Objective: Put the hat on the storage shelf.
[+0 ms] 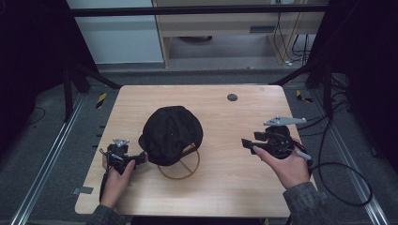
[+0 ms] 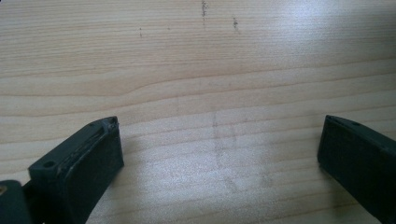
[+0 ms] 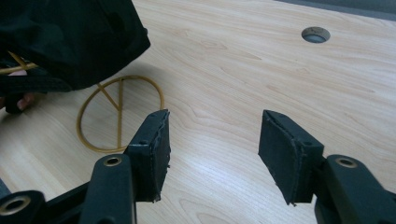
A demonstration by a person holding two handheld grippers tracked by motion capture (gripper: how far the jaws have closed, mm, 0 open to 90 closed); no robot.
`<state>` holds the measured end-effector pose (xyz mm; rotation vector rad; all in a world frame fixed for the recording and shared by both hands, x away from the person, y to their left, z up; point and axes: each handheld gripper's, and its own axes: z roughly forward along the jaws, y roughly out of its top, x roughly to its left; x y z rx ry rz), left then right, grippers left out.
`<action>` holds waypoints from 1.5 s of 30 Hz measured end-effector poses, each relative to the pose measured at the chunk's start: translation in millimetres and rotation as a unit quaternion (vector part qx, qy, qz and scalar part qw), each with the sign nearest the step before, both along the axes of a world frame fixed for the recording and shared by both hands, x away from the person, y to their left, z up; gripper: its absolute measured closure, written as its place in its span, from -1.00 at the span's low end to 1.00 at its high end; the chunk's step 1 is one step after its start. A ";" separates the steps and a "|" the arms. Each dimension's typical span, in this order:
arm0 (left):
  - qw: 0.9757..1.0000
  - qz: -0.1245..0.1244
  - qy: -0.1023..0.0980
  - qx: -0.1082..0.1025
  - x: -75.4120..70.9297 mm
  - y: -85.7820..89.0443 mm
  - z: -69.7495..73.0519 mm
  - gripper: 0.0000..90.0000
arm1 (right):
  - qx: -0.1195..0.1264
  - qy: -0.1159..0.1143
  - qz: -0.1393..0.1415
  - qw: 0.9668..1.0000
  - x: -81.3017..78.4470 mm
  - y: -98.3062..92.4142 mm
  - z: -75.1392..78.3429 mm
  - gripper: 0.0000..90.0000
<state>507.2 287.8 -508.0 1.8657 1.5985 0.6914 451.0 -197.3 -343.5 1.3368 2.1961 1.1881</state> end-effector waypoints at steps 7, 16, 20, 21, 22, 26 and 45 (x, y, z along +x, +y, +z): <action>1.000 0.000 0.000 0.000 0.0 0.0 0.0 -1.00 | 0.002 0.006 -0.011 1.000 0.4 -6.7 -12.5 -0.18; 1.000 0.000 0.000 0.000 -0.1 0.0 0.0 -1.00 | -0.004 0.015 -0.036 0.999 1.6 -13.7 -45.7 -0.56; 1.000 0.000 0.000 0.000 -0.1 0.0 0.0 -1.00 | -0.007 0.026 -0.035 0.999 -0.8 -14.7 -66.4 -0.61; 1.000 -0.001 0.000 0.000 -0.1 0.1 0.0 -1.00 | -0.011 0.026 -0.033 0.999 -1.1 -14.6 -70.3 -0.63; 1.000 -0.001 0.000 0.000 -0.1 0.1 0.0 -1.00 | -0.013 0.029 -0.031 0.999 -2.2 -13.8 -76.2 -0.64; 1.000 -0.001 0.000 0.000 -0.1 0.1 0.0 -1.00 | -0.020 0.039 -0.026 0.999 -4.7 -11.9 -92.9 -0.65; 1.000 -0.009 0.002 0.001 2.8 9.5 0.4 -1.00 | -0.033 0.072 -0.012 0.997 -6.0 9.1 -139.0 -0.67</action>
